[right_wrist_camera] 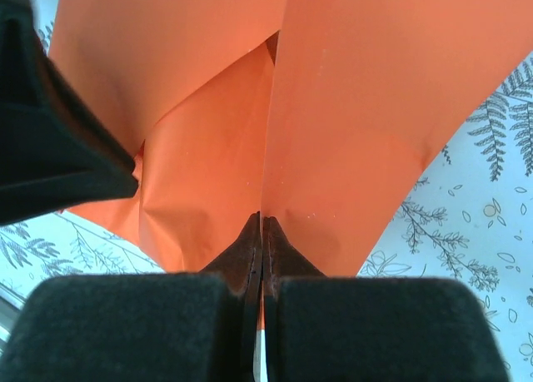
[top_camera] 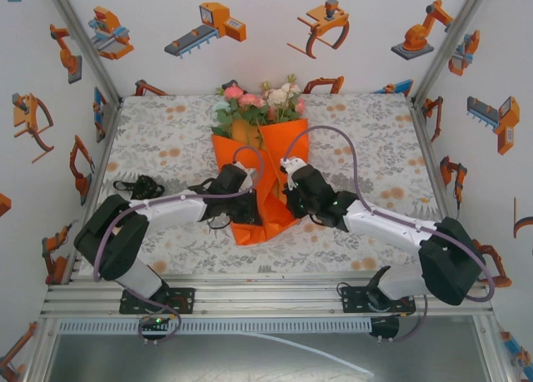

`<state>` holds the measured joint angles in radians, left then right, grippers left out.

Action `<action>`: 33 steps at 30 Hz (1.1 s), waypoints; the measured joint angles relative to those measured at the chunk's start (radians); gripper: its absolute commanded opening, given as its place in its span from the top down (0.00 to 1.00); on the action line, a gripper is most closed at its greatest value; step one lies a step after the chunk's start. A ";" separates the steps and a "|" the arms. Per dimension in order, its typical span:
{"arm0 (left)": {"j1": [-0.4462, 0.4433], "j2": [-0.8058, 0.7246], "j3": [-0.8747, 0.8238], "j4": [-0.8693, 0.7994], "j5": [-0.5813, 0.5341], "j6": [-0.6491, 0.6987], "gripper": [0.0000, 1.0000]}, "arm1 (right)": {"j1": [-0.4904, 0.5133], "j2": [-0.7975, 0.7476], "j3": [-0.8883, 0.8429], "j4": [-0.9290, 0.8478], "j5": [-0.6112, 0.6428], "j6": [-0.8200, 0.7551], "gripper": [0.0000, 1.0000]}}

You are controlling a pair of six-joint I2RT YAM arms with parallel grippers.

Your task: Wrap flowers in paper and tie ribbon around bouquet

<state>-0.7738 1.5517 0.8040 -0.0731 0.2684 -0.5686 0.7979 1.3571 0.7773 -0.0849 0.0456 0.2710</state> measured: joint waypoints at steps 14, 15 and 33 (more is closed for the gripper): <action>0.002 -0.164 -0.023 0.003 -0.126 0.058 0.72 | -0.024 0.032 0.000 0.040 -0.019 0.060 1.00; -0.005 -0.134 -0.023 0.035 -0.116 0.054 0.72 | -0.024 0.032 0.000 0.047 -0.027 0.069 1.00; -0.071 0.142 0.011 0.212 -0.082 -0.019 0.78 | -0.032 0.141 0.090 0.245 -0.050 0.466 1.00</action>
<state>-0.8444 1.6936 0.8154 0.1394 0.1867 -0.5877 0.7658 1.4982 0.8673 0.1600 -0.0048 0.7368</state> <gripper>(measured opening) 0.218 0.003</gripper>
